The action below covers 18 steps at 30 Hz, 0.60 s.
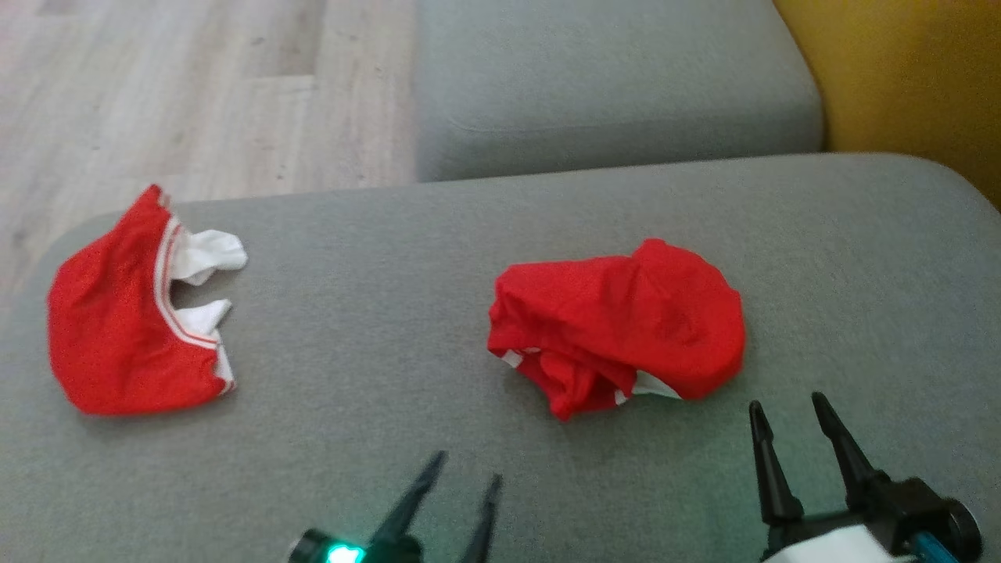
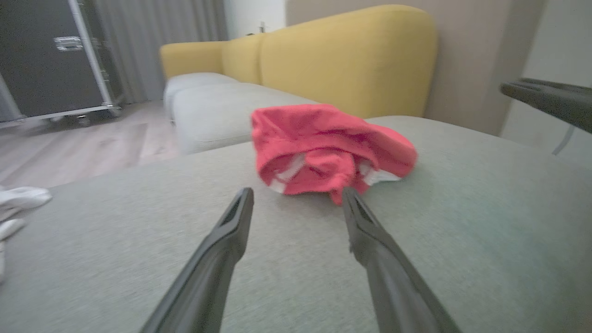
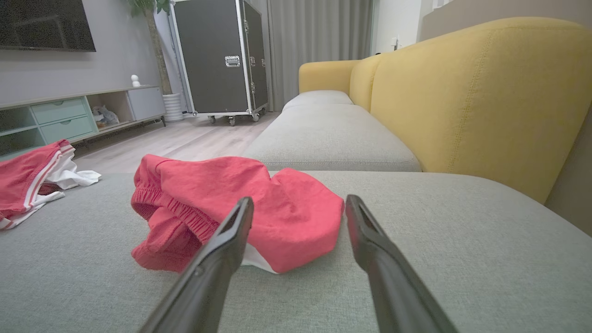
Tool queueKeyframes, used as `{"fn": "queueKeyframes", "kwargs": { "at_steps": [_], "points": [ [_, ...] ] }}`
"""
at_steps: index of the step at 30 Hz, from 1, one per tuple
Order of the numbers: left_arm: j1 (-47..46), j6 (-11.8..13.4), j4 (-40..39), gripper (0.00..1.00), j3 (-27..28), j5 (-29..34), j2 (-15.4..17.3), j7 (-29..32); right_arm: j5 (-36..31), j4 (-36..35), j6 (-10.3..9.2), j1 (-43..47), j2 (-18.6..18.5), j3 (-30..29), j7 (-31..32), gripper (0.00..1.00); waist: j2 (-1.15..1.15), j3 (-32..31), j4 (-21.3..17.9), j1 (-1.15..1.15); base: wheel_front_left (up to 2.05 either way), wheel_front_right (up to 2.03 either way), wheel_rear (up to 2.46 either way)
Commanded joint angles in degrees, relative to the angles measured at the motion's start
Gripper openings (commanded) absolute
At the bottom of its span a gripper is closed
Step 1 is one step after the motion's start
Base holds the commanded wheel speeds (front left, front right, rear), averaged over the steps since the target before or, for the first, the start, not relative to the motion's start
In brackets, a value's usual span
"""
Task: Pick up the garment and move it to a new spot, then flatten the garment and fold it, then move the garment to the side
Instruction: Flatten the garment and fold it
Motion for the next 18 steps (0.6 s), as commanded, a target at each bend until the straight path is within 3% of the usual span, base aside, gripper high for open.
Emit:
{"fn": "queueKeyframes", "kwargs": {
  "at_steps": [1,8,18],
  "points": [
    [-4.1,-0.4,-0.3,1.00,0.2,-0.1,-0.5,-0.5,-0.5,-2.2,-0.04,-3.9,-0.4,1.8,-0.2,1.00,0.00,1.6,-1.8,0.00,0.00,0.00,0.00],
    [-13.3,-2.9,9.0,1.00,-9.5,-1.6,-0.5,-0.5,-2.0,-2.6,-0.04,-6.3,-0.4,3.2,-0.2,1.00,0.00,5.8,-6.0,0.00,0.00,0.00,0.00],
    [-26.1,-3.5,16.9,1.00,-18.0,-7.2,-0.5,-0.5,-2.6,-2.9,-0.04,-9.7,-0.4,5.0,-0.2,1.00,0.00,11.9,-10.0,0.00,0.00,0.00,0.00]
  ]
}}
